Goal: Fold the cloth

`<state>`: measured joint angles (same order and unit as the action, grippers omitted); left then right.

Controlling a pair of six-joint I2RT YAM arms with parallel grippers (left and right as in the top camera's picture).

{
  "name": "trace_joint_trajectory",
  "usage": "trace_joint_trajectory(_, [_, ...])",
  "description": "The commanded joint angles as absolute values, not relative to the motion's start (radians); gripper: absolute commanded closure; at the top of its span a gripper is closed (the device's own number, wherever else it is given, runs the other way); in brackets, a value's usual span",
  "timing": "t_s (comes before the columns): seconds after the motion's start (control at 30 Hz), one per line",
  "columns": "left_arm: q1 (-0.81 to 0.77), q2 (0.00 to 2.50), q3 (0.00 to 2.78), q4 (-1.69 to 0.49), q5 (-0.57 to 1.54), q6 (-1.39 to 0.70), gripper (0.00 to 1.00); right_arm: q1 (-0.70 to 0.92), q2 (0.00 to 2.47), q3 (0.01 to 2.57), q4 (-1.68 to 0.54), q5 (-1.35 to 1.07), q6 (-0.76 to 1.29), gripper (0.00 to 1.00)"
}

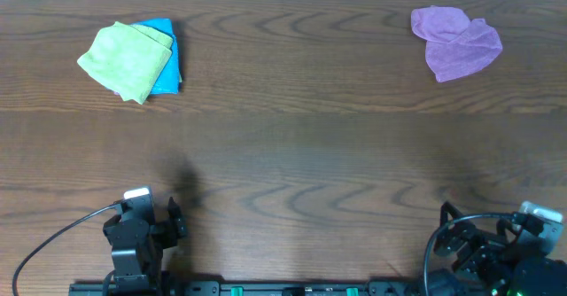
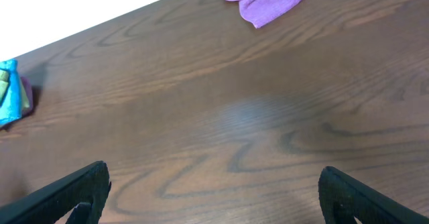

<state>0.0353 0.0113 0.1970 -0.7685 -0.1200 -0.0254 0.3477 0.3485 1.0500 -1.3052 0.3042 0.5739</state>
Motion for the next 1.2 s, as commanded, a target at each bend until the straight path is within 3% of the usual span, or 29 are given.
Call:
trace_joint_trajectory(0.0, [0.03,0.004,0.172,-0.782,-0.138,-0.019,0.05,0.338,0.345,1.052,-1.307,0.314,0.587,0.01])
trace_joint_trajectory(0.2, [0.03,0.004,0.172,-0.781,-0.138,-0.019,0.05,0.3,0.318,1.023,-1.299,0.34,0.586,0.01])
trace_joint_trajectory(0.33, [0.03,0.004,0.172,-0.782,-0.138,-0.019,0.05,0.176,0.12,0.718,-0.984,0.184,0.197,0.01])
trace_joint_trajectory(0.4, [0.03,0.004,0.172,-0.781,-0.138,-0.019,0.05,0.133,0.049,0.602,-0.893,0.115,0.126,0.01])
trace_joint_trajectory(0.67, [0.03,0.004,0.172,-0.782,-0.138,-0.019,0.05,0.064,0.006,0.347,-0.698,0.057,-0.01,0.01])
trace_joint_trajectory(1.17, [0.03,0.004,0.172,-0.781,-0.138,-0.019,0.05,0.064,0.005,0.207,-0.684,0.048,-0.02,0.01])
